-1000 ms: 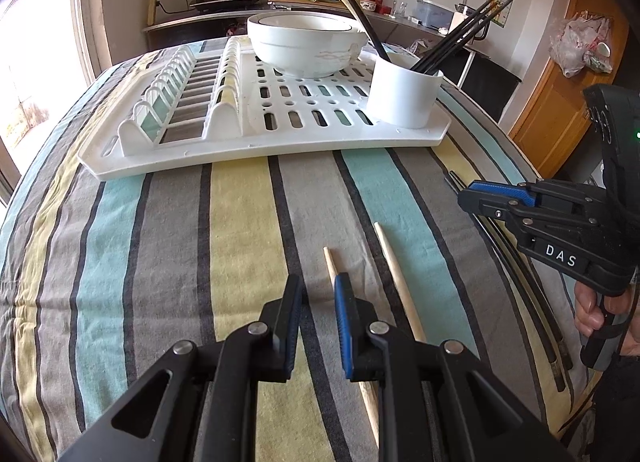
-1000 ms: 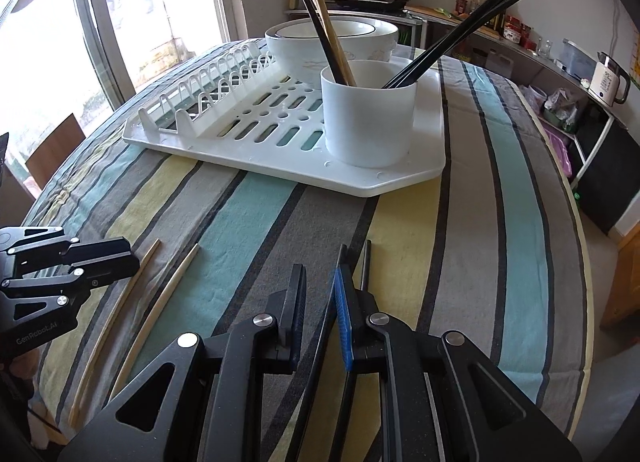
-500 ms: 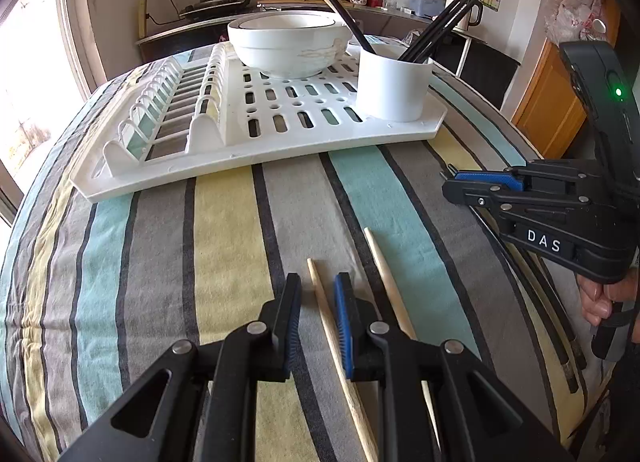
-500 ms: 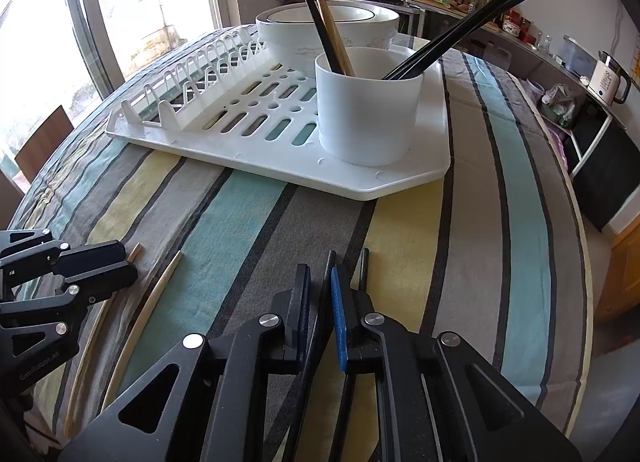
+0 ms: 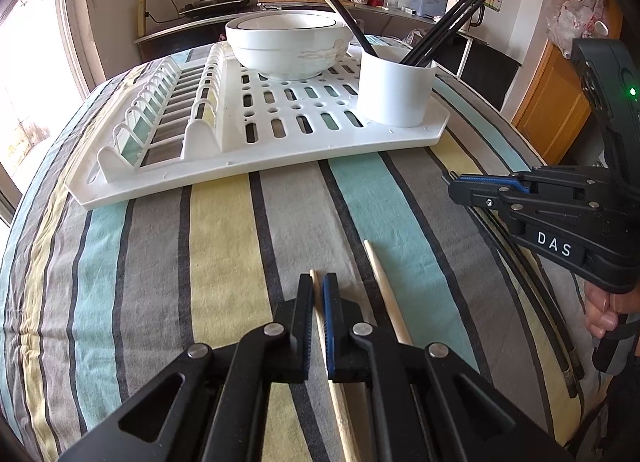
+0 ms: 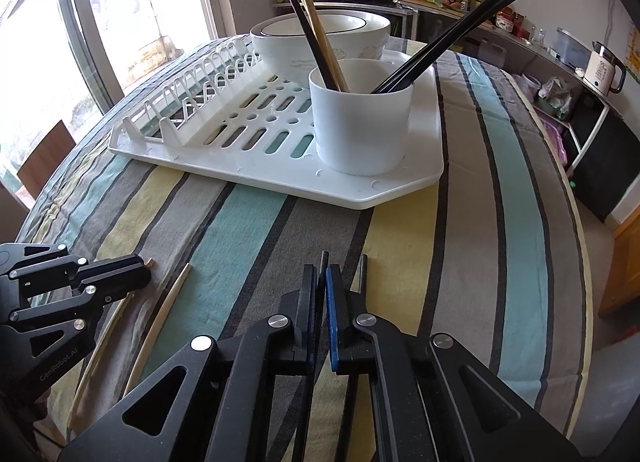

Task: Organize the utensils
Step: 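Grasp a wooden chopstick with left tool while right tool grasps another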

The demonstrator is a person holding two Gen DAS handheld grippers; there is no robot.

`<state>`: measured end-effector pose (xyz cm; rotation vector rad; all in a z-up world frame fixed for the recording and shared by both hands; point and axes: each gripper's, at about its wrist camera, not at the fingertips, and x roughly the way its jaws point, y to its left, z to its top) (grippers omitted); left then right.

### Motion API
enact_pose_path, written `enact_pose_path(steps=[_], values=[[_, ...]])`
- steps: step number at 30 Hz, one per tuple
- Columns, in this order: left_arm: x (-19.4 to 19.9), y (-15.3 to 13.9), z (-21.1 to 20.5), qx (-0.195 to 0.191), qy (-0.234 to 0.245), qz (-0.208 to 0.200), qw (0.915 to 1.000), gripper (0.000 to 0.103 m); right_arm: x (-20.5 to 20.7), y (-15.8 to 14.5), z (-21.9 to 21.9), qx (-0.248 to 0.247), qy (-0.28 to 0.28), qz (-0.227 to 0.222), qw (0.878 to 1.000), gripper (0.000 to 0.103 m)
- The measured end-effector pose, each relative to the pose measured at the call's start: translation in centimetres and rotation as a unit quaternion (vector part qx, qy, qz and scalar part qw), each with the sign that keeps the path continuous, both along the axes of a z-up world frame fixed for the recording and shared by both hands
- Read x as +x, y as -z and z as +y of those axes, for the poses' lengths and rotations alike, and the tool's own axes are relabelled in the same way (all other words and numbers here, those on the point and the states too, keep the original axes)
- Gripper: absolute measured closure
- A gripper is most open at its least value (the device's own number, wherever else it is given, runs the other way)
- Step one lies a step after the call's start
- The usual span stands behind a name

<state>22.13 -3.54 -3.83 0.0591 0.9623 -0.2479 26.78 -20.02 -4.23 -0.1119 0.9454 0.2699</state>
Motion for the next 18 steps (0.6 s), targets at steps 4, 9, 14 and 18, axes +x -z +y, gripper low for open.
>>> enact_pose_path(steps=[4,9,14,18], values=[[-0.1,-0.5,0.1,-0.009,0.005,-0.002,0.9999,0.099,-1.2,-2.1,-0.2,0.012,0.000,-0.028,1.000,0.099],[-1.0,-3.0,0.6,-0.022,0.007,-0.028,0.9993,0.099,-3.2,-5.6,-0.9,0.034,0.002,-0.073,0.997,0.099],[-2.5,-6.7,1.4,-0.037,0.010,-0.070,0.9968,0.099,-5.5,-9.1,-1.4,0.053,0.003,-0.120,0.991,0.099],[-3.5,-9.7,2.0,-0.046,0.013,-0.104,0.9934,0.099,-7.4,-11.5,-1.7,0.066,0.004,-0.157,0.985,0.099]])
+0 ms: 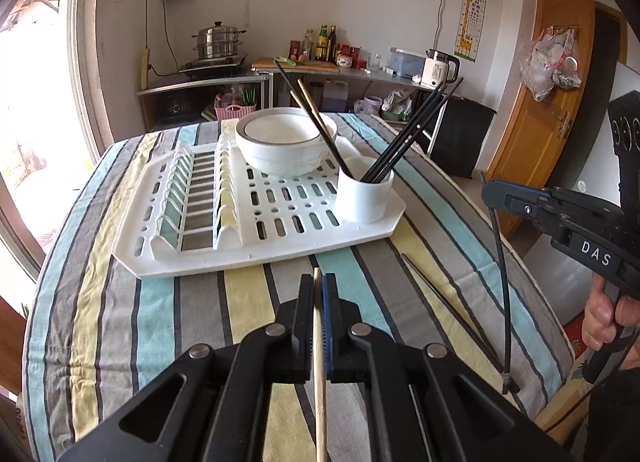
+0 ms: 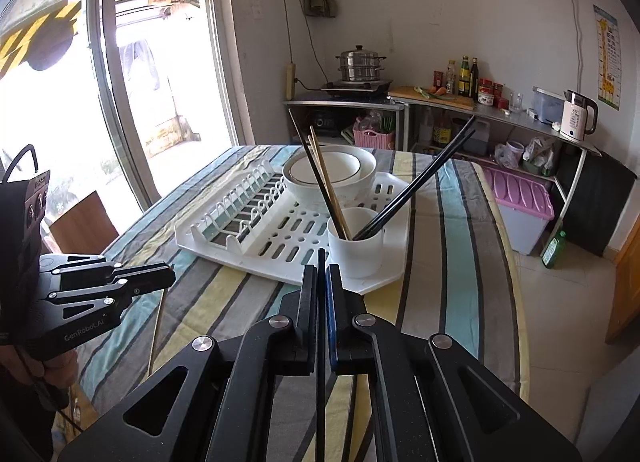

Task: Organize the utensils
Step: 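Grasp a wooden chopstick with left tool while right tool grasps another, then lift both chopsticks and carry them over the white cup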

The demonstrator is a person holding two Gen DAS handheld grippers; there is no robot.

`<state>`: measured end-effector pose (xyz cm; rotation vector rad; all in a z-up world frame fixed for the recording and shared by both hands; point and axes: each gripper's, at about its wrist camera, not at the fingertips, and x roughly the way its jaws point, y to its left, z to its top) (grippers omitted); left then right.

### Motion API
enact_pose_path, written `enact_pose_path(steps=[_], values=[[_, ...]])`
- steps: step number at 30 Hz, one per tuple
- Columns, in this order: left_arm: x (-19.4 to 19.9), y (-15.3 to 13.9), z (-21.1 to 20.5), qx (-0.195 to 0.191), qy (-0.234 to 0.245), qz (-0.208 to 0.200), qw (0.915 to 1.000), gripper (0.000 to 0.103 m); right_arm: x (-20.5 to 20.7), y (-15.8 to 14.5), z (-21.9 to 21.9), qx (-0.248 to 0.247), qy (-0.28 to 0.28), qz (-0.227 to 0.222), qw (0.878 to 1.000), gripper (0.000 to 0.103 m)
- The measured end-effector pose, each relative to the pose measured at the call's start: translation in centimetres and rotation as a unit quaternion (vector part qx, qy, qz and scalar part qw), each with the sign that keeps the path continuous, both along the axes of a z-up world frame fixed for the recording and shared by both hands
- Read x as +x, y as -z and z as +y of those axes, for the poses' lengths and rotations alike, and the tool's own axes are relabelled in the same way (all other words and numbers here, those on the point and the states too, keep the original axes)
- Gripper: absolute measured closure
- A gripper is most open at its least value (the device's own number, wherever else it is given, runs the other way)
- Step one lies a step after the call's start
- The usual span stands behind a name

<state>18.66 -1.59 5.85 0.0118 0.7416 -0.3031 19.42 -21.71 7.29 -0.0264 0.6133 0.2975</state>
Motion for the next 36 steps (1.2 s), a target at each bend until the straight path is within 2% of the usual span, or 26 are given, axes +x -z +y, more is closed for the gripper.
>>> enact_pose_path(steps=[8,17,25,36], values=[[-1.6,-3.5,0.6,-0.008,-0.001,-0.045,0.9990,0.099,-3.2,-3.3,-0.4,0.009,0.003,-0.055,0.998,0.099],[-2.7,-4.7,0.8,-0.013,0.000,-0.061,0.9981,0.099,-4.6,-4.0,-0.8,0.013,0.011,-0.069,0.997,0.099],[-1.9,-5.5,0.6,-0.015,0.001,-0.062,0.9980,0.099,-4.9,-5.0,-1.1,0.019,0.015,-0.082,0.996,0.099],[1.6,-8.7,-1.3,-0.018,0.025,-0.070,0.9971,0.099,-2.7,-7.2,-1.6,0.024,0.022,-0.098,0.995,0.100]])
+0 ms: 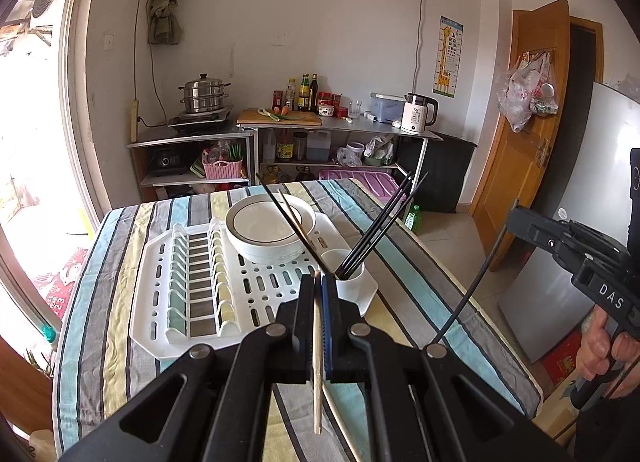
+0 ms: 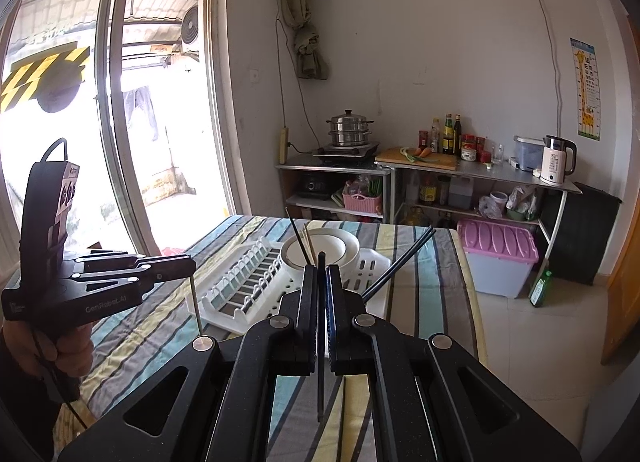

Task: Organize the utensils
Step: 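Lift both chopsticks and carry them over the white cup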

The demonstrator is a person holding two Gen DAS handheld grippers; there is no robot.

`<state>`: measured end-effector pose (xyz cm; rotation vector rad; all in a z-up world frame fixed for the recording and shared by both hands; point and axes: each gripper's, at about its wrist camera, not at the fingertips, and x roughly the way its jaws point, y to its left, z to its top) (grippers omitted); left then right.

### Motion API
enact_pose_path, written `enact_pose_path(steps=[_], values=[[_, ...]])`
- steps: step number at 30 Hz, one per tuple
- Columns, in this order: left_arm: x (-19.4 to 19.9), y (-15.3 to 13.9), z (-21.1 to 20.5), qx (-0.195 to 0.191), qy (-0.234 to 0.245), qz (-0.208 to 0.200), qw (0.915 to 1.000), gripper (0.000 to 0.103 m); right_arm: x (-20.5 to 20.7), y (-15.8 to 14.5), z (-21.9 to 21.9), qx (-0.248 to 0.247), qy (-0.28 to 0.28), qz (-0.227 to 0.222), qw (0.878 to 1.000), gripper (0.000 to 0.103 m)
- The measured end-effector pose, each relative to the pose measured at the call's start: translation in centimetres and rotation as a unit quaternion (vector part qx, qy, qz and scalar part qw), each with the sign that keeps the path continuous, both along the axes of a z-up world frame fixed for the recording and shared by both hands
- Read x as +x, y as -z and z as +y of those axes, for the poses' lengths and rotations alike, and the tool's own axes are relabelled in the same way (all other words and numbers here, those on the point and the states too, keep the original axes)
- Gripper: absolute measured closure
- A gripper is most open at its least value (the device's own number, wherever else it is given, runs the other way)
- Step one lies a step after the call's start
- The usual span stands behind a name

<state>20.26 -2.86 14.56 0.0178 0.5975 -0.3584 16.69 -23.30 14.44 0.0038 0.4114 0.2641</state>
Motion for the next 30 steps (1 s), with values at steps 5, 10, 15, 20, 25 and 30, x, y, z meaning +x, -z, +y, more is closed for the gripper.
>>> enact_pose_path(steps=[5,10,15,20,25,30], values=[[2.3,-1.8,-0.9,-0.013,0.006,-0.006,0.9999,0.099,1.5,-1.3,-0.4,0.011,0.004,-0.009,1.000,0.100],[5.0,-3.1,-1.6,-0.027,0.005,-0.006,0.9996,0.099,3.2,-2.4,-0.9,0.022,0.009,-0.017,1.000,0.100],[7.6,-3.6,-2.2,-0.040,0.004,-0.001,0.9992,0.099,5.1,-3.0,-1.1,0.024,0.011,-0.019,0.999,0.100],[9.7,-3.8,-3.1,-0.042,0.008,-0.001,0.9991,0.099,6.7,-3.3,-1.0,0.028,0.012,-0.022,0.999,0.100],[11.7,-4.1,-3.7,-0.047,0.012,-0.001,0.9988,0.099,8.2,-4.0,-1.2,0.034,0.014,-0.028,0.999,0.100],[13.3,-4.3,-4.2,-0.054,0.016,-0.003,0.9984,0.099,9.7,-4.3,-1.2,0.035,0.014,-0.030,0.999,0.100]])
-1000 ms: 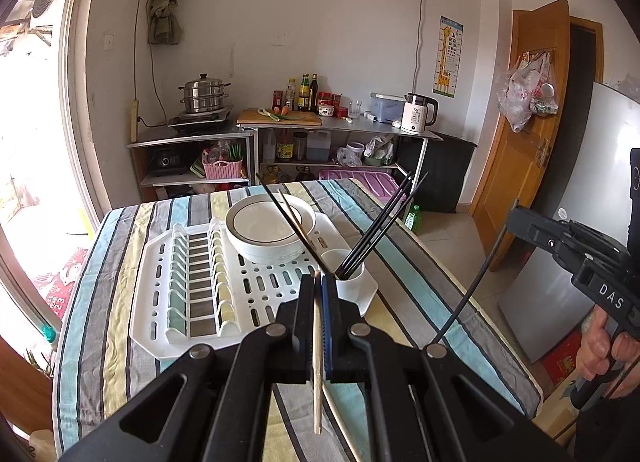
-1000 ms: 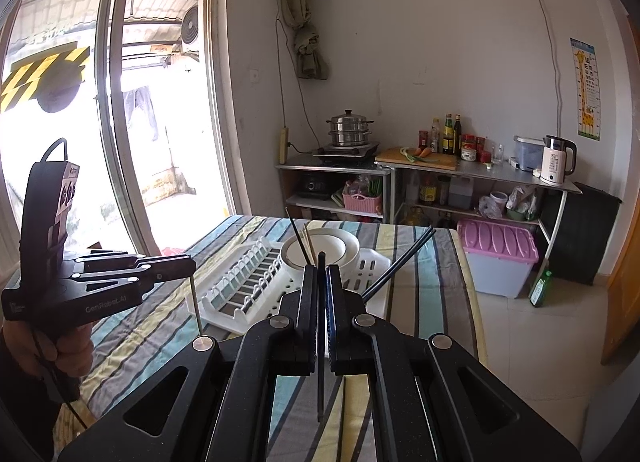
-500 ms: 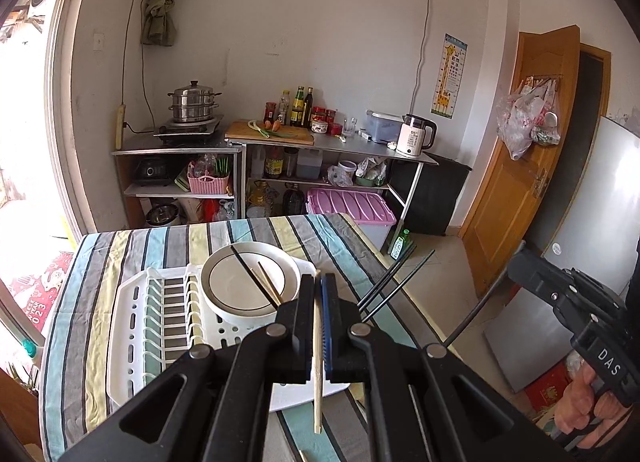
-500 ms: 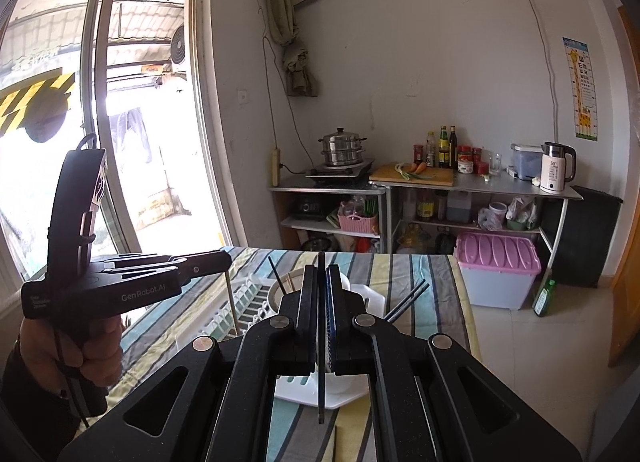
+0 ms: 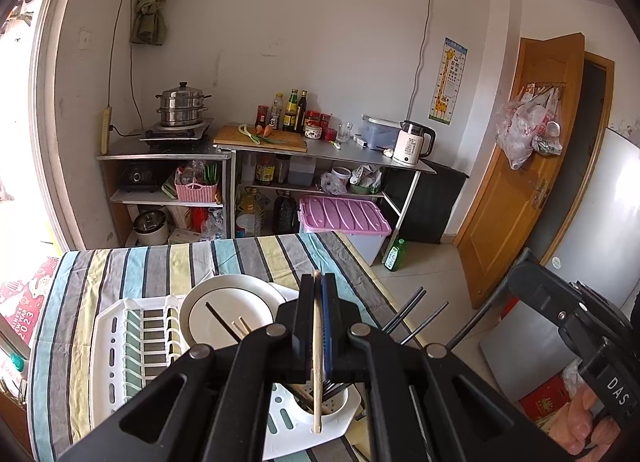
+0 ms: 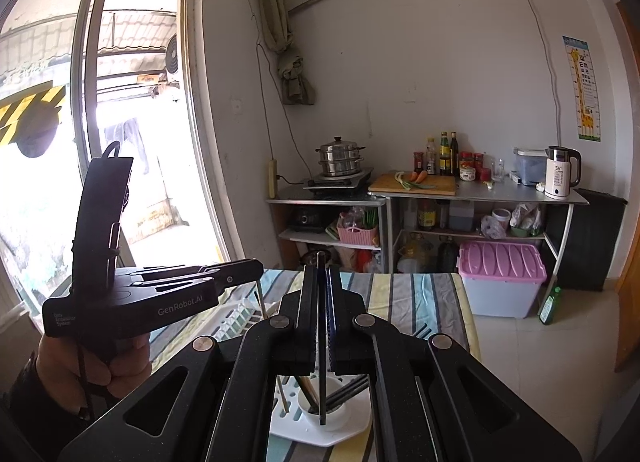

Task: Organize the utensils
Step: 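Lift both chopsticks and carry them over the white cup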

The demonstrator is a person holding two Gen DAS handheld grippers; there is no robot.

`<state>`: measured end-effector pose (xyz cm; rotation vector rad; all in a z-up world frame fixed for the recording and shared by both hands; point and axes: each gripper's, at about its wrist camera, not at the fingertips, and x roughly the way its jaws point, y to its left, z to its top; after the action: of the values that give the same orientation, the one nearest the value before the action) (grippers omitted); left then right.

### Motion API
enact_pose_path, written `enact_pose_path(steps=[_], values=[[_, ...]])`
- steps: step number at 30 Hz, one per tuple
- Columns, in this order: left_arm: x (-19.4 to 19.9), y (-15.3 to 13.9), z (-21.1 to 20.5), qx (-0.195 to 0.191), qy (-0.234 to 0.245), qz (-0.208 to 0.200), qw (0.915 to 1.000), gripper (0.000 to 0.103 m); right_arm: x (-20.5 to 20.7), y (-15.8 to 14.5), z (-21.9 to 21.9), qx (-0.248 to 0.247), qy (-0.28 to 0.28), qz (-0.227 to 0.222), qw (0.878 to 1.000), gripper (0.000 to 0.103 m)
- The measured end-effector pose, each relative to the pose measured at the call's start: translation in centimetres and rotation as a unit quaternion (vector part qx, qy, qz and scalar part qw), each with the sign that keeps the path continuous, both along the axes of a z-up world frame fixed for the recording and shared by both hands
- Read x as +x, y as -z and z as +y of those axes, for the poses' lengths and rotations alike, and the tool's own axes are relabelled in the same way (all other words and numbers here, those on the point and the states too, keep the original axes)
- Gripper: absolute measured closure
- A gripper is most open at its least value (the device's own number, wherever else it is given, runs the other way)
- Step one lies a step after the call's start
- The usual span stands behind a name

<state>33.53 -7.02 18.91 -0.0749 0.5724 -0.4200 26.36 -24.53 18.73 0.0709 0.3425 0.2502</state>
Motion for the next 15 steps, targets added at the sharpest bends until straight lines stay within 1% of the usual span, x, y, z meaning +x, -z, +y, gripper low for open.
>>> enact_pose_path(steps=[6,11,15], values=[[1.9,0.6,-0.5,-0.008,0.000,0.001,1.0000,0.099,1.7,0.5,0.0,0.004,0.000,0.007,1.000,0.100],[3.3,2.1,-0.7,-0.013,0.002,0.010,0.9999,0.099,3.0,1.5,-0.2,0.007,0.001,0.015,1.000,0.100],[3.8,3.6,-0.5,-0.013,0.002,0.022,0.9997,0.099,3.9,2.8,-0.4,0.009,0.003,0.031,0.999,0.100]])
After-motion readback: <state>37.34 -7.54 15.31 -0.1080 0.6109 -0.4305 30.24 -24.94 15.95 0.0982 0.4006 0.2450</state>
